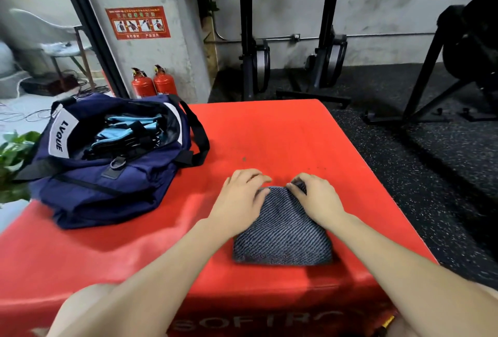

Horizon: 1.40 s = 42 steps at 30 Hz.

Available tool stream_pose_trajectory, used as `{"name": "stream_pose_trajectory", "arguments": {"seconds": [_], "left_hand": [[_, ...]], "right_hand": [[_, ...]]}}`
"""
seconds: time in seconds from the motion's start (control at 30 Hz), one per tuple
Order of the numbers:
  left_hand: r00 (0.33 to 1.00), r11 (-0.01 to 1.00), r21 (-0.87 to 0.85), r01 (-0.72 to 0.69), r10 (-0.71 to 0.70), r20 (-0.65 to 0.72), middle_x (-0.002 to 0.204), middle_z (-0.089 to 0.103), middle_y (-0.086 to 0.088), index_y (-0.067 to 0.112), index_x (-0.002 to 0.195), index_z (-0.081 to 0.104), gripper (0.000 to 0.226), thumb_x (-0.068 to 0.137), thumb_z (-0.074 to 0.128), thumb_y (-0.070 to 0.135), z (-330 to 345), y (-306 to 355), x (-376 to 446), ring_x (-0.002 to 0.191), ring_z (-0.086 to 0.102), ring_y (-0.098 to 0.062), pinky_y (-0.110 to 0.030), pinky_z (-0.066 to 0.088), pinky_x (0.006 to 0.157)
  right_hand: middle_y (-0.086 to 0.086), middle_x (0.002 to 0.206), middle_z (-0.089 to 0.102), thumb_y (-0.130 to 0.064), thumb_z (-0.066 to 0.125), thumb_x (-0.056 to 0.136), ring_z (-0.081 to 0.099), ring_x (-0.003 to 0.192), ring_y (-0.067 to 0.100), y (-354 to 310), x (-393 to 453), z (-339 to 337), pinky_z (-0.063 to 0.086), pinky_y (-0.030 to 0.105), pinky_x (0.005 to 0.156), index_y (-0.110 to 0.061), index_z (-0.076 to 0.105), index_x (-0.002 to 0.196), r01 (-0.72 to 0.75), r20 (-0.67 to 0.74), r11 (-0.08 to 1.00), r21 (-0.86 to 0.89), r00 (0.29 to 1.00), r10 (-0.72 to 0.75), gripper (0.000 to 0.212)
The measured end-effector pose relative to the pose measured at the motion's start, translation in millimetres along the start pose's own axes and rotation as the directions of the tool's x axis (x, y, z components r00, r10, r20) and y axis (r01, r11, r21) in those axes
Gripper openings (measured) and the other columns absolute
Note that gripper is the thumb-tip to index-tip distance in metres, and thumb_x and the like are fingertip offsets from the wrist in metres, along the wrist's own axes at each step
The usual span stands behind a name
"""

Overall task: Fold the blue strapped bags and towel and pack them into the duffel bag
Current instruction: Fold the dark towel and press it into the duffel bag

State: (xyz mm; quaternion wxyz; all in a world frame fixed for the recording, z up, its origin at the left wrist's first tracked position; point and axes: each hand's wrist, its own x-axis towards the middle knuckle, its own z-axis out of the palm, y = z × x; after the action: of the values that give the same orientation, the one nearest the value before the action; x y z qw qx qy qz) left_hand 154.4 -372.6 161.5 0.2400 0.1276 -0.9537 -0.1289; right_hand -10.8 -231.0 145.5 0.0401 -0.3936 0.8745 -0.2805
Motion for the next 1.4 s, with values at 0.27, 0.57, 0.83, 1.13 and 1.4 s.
{"name": "stream_pose_trajectory", "arguments": {"seconds": [0.27,0.57,0.83,1.13,1.4], "left_hand": [[0.869,0.982,0.146,-0.117,0.031,0.494,0.167,0.014,-0.004,0.034,0.158,0.019,0.072,0.095,0.013,0.069,14.8,13.5,-10.9,0.155,0.006,-0.021,-0.045,0.002,0.125],[0.906,0.944,0.331,-0.008,-0.133,0.401,0.165,0.019,-0.011,0.034,0.159,0.015,0.070,0.093,0.002,0.053,22.0,18.1,-12.9,0.149,0.022,-0.029,-0.046,0.012,0.123],[0.877,0.843,0.433,0.319,-0.436,0.203,0.101,0.065,-0.008,0.017,0.099,0.063,0.044,0.101,0.040,0.054,-13.4,28.9,-22.2,0.098,0.065,-0.032,-0.036,0.043,0.072],[0.916,0.877,0.375,0.299,-0.375,0.145,0.105,0.066,-0.001,0.027,0.125,0.046,0.048,0.098,0.036,0.065,-8.6,21.0,-52.9,0.095,0.067,-0.030,-0.036,0.044,0.071],[0.924,0.926,-0.043,0.374,-0.368,0.104,0.138,0.042,-0.001,0.039,0.137,0.035,0.046,0.097,0.049,0.055,7.8,2.6,-67.8,0.127,0.044,-0.024,-0.042,0.035,0.108]], "right_hand": [[-0.002,0.128,0.055,-0.035,0.053,0.099,0.054,0.115,0.025,-28.0,-32.9,-12.1,0.048,0.040,0.093,-0.022,0.062,0.121,0.077,-0.172,0.991,-0.105,0.981,-0.094,0.027],[0.002,0.130,0.063,-0.039,0.040,0.098,0.054,0.126,0.027,-19.1,-90.8,26.8,0.037,0.050,0.110,-0.016,0.064,0.128,0.239,-0.149,0.853,-0.464,0.928,-0.341,0.045],[0.009,0.147,0.047,-0.068,0.042,0.092,0.052,0.124,0.036,-14.4,-51.9,-12.1,0.046,0.049,0.097,-0.024,0.050,0.141,-0.036,-0.100,0.877,-0.479,0.995,-0.014,0.067],[0.006,0.117,0.061,-0.041,0.080,0.079,0.057,0.113,0.027,-16.8,-65.3,-17.4,0.045,0.036,0.093,-0.032,0.042,0.131,-0.303,0.123,0.914,0.270,0.952,0.280,0.065],[-0.001,0.103,0.069,0.002,0.073,0.084,0.063,0.095,0.012,-22.0,-79.0,-21.6,0.050,0.030,0.090,-0.021,0.066,0.098,-0.235,0.247,0.705,0.669,0.965,0.087,0.028]]}}
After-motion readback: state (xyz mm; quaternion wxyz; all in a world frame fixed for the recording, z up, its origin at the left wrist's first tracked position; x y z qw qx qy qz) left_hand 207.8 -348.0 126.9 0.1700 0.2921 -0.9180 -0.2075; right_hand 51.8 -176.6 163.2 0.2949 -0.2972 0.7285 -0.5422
